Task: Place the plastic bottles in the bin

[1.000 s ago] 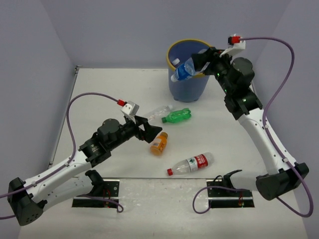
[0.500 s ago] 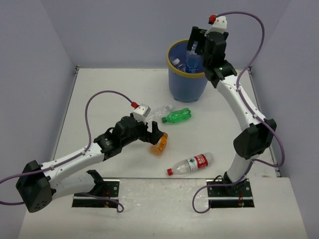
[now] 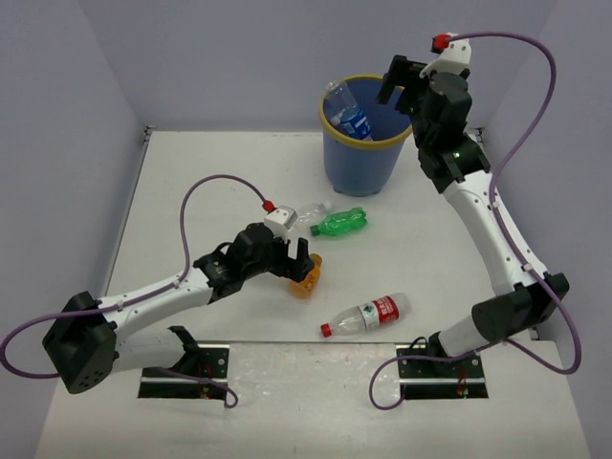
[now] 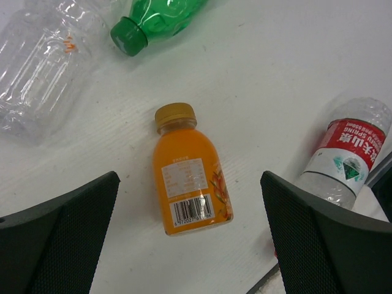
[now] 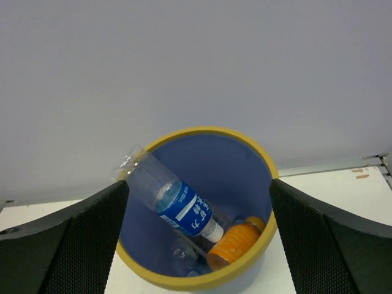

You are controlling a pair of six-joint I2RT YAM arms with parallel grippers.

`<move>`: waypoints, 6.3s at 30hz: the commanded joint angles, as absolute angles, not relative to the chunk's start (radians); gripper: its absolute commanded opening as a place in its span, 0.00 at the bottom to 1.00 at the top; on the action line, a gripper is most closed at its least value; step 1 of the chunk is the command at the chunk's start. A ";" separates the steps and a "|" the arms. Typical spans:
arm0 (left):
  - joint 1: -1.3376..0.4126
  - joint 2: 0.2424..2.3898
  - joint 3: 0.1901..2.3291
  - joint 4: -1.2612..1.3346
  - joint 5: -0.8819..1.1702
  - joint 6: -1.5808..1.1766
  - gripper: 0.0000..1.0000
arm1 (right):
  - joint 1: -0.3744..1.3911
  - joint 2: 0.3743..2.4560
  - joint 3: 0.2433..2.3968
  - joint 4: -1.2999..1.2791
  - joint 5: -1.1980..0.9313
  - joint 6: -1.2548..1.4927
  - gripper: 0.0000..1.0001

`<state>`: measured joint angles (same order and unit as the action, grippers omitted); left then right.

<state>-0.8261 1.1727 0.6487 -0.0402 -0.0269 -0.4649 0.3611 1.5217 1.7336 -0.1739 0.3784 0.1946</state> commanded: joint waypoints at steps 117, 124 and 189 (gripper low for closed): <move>-0.742 1.037 0.765 0.092 -0.341 -0.324 1.00 | 0.367 0.522 0.359 -0.768 -0.371 0.948 0.99; -0.741 0.975 0.723 0.068 -0.377 -0.326 1.00 | 0.372 0.662 0.309 -0.529 -0.318 1.037 0.99; -0.741 0.733 0.592 0.046 -0.502 -0.380 1.00 | 0.461 1.465 1.746 -0.411 -0.289 -0.425 0.99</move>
<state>-0.7418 0.7368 0.5911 0.0166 -0.4556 -0.3584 0.3959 1.6214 1.8207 -0.2348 0.1242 -0.1614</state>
